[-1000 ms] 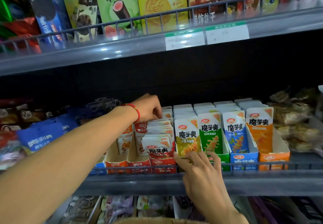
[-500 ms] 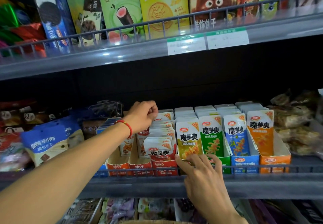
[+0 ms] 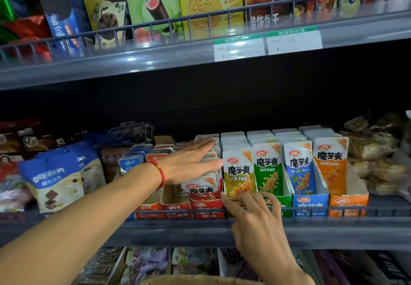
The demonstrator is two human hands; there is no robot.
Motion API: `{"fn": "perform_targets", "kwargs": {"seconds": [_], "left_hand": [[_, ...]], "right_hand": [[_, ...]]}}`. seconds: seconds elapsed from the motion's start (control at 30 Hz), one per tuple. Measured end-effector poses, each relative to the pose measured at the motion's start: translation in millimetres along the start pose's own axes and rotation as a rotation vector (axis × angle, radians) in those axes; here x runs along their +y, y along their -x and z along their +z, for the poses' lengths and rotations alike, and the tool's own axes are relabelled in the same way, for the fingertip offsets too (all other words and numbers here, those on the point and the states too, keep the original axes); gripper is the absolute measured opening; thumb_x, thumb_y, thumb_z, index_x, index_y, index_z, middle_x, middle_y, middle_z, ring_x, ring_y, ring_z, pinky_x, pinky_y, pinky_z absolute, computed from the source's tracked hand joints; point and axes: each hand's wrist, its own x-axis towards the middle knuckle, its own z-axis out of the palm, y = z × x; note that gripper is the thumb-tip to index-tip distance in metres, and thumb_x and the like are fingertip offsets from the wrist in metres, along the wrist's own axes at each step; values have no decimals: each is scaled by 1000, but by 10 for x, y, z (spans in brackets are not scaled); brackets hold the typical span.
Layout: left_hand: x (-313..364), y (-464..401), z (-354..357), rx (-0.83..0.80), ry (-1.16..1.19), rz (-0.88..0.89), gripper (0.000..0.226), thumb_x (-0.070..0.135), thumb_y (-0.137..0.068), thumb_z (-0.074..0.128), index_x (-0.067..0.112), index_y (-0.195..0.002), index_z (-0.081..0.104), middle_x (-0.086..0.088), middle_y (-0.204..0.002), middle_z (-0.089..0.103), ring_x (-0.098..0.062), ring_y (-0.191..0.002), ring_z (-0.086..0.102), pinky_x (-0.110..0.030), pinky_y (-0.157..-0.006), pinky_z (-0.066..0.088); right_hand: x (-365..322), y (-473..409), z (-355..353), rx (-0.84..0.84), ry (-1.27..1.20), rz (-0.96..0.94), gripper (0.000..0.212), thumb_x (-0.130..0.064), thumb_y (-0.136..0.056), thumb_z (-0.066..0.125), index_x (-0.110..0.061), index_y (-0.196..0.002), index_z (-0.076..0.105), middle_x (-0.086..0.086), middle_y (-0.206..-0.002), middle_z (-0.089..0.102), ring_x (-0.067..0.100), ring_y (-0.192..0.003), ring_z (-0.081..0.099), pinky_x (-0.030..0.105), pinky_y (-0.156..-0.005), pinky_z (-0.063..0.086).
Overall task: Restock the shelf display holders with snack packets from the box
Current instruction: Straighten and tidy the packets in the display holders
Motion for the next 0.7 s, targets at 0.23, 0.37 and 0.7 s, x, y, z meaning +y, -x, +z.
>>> {"fn": "perform_targets", "kwargs": {"seconds": [0.23, 0.37, 0.7], "left_hand": [[94, 194, 104, 120, -93, 49, 95, 86, -86, 4, 28, -161, -8, 9, -168, -15, -6, -154, -15, -38, -128, -2], [101, 174, 231, 117, -254, 48, 99, 83, -90, 25, 24, -161, -11, 7, -167, -19, -11, -154, -15, -33, -126, -3], [63, 26, 274, 384, -181, 52, 82, 64, -94, 51, 30, -161, 19, 6, -169, 16, -16, -157, 12, -47, -128, 11]], "right_hand": [[11, 8, 0, -11, 5, 14, 71, -18, -60, 83, -34, -127, 66, -5, -107, 66, 24, -101, 65, 54, -101, 37], [-14, 16, -6, -12, 9, 11, 64, -18, -65, 74, -34, -126, 67, -6, -106, 63, 23, -101, 63, 55, -102, 39], [-41, 14, -74, -22, 18, 30, 66, -17, -65, 81, -35, -127, 63, -5, -108, 65, 22, -104, 63, 56, -102, 43]]}}
